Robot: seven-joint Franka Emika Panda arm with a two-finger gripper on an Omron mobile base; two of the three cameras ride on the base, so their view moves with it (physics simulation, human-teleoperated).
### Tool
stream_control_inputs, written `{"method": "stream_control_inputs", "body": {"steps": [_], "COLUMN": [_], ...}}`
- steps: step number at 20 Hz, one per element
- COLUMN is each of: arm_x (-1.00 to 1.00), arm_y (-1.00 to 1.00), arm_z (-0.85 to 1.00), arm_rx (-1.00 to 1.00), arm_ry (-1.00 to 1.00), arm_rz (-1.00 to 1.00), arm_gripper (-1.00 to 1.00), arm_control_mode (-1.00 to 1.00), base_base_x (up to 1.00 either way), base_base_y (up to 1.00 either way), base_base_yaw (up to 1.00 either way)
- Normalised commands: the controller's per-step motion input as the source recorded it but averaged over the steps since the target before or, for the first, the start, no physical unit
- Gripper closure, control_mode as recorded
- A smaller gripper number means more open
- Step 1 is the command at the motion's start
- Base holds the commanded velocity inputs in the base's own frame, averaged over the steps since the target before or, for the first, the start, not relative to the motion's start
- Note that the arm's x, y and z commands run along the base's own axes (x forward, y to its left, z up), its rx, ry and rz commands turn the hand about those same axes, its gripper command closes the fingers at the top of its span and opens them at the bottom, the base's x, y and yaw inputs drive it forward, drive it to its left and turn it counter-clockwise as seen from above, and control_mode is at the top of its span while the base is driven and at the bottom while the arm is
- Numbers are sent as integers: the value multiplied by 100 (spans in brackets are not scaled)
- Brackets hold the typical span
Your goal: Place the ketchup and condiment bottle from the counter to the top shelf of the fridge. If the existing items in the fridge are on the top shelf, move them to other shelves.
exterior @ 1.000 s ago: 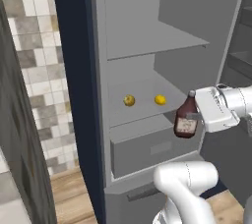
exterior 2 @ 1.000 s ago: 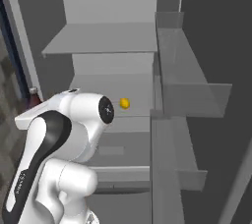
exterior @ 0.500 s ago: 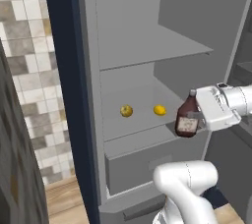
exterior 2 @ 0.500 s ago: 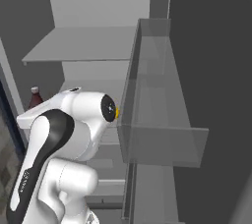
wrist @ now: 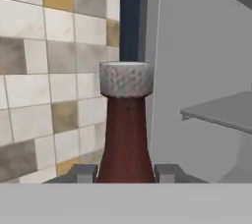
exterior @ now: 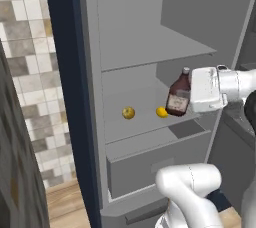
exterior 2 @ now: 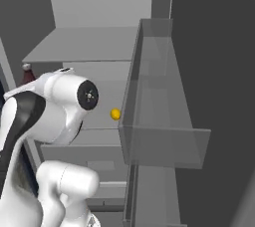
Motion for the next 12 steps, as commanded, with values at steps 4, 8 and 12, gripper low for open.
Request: {"method": "stream_control_inputs", "body": {"steps": [4, 8, 12], "arm_x": [65, 79, 99], "arm_y": [0, 0, 13], "arm_z": [89, 76, 30], "arm_rx": [0, 0, 0], "arm_ry": [-8, -1, 9], "arm_rz": [-26, -20, -18], "arm_gripper": [100, 100, 100], "arm_control_mode": [-100, -100, -100], "base_base_x": [0, 0, 0], "base_base_y": [0, 0, 0], "base_base_yaw": [0, 0, 0]}}
